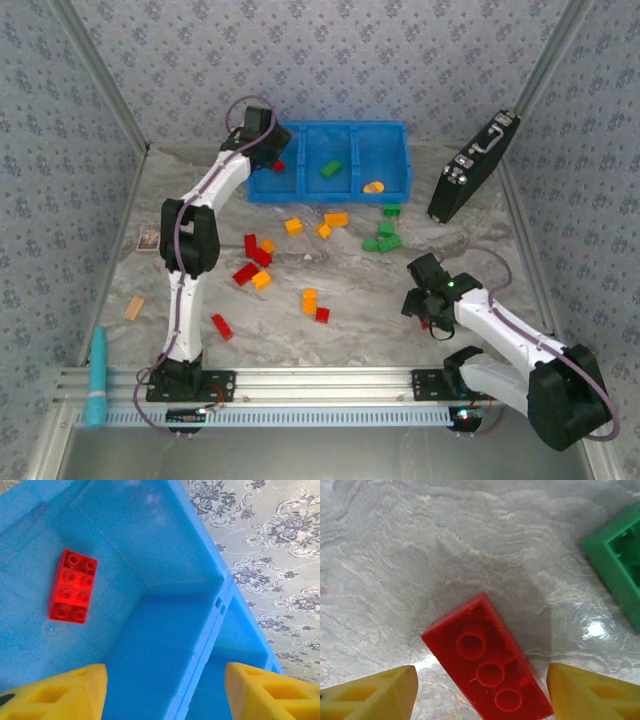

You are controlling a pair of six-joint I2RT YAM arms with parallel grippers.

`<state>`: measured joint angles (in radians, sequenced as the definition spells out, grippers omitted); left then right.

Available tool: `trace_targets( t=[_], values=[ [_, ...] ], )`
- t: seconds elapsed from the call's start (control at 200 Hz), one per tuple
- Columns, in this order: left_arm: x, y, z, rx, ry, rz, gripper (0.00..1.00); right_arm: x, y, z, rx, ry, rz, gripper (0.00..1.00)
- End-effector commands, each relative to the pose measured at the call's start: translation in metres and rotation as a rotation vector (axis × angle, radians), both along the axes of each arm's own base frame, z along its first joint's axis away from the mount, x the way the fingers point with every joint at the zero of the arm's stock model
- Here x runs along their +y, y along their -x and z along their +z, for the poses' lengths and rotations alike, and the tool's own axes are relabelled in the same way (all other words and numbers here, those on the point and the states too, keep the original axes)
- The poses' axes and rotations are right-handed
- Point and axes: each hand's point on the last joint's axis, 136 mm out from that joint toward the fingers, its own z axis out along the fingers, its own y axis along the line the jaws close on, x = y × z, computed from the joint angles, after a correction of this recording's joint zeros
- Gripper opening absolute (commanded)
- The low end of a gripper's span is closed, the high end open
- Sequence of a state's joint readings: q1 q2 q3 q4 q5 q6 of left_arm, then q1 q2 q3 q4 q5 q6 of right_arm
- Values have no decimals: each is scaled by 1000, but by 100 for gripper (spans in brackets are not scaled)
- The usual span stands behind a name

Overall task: Sort the legos into containers by color
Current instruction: Place the lego in the container, then pick up the lego from the bottom-right of the table.

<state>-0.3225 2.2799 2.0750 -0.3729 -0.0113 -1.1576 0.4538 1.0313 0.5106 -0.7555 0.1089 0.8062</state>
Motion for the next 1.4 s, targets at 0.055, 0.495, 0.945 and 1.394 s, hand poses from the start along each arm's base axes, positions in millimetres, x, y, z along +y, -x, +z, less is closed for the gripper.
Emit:
trace_targets(
  t=[0.055,0.495,0.945,1.394],
  values=[
    [9,13,70,-103,-14,-21,64,4,4,-1,-4,-24,12,67],
    [41,35,88,-128,-6,21,64,1,3,-8,97,83,53,51],
    [72,91,74,-56,-127,-59,67,9,-6,-11,60,56,107,31],
    [32,211,131,-245,-47,-664,79,116,-80,139,-713,-27,833,23]
  ],
)
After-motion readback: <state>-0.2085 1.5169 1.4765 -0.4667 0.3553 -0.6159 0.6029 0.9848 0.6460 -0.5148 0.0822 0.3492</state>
